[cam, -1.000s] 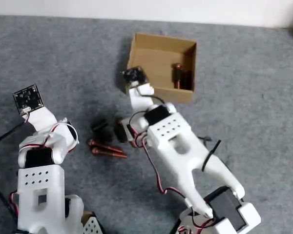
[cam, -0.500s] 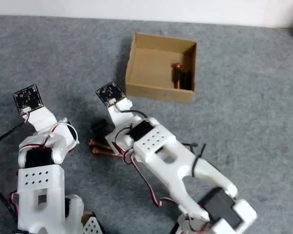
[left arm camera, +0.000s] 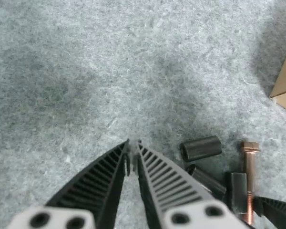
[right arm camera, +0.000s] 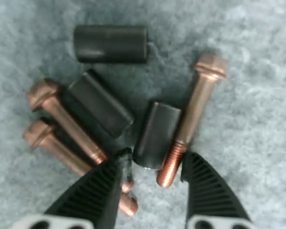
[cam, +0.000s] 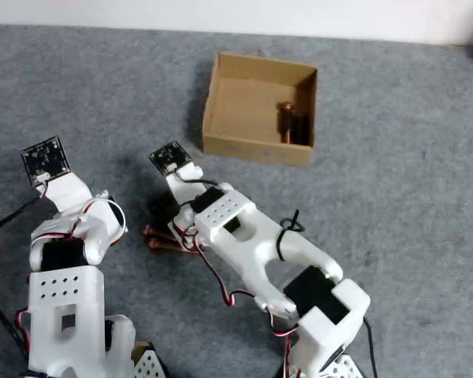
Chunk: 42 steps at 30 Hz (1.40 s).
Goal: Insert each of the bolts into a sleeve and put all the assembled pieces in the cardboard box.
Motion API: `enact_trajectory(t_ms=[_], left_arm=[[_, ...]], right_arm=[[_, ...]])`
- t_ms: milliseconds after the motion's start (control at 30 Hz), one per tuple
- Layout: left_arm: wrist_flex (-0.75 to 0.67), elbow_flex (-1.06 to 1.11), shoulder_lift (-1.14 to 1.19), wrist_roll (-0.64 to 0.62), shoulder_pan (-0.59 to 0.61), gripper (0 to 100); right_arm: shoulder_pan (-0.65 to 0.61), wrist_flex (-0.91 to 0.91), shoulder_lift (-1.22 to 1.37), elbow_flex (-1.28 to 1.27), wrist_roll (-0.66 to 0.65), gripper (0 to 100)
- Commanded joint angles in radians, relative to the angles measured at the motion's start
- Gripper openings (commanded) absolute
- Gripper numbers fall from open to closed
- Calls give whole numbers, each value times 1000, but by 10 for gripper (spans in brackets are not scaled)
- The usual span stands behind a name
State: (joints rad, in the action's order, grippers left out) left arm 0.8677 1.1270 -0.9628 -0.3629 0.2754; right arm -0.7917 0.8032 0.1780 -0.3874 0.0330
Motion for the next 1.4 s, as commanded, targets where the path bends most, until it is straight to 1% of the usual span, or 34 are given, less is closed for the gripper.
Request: enact_trajectory(t_ms=[0, 233, 400, 567, 1000, 1100, 1367], left_arm=[[-20, -19, 2, 2, -24, 42], [-20, -19, 2, 2, -24, 42], [-20, -19, 2, 2, -24, 42], [-20, -19, 2, 2, -24, 42], [-20, -15, 4, 2, -24, 42], [-52, 1, 4, 2, -24, 42], [-58, 5, 4, 2, -25, 41]], right_arm=[[-13, 53, -7, 64, -11, 149], [-24, 122, -5, 162, -6, 149], [-73, 120, -1, 180, -6, 149], [-77, 120, 1, 185, -6, 149], [-18, 87, 7, 174, -6, 149], [-4, 87, 7, 174, -9, 149], [4, 87, 7, 174, -8, 149]])
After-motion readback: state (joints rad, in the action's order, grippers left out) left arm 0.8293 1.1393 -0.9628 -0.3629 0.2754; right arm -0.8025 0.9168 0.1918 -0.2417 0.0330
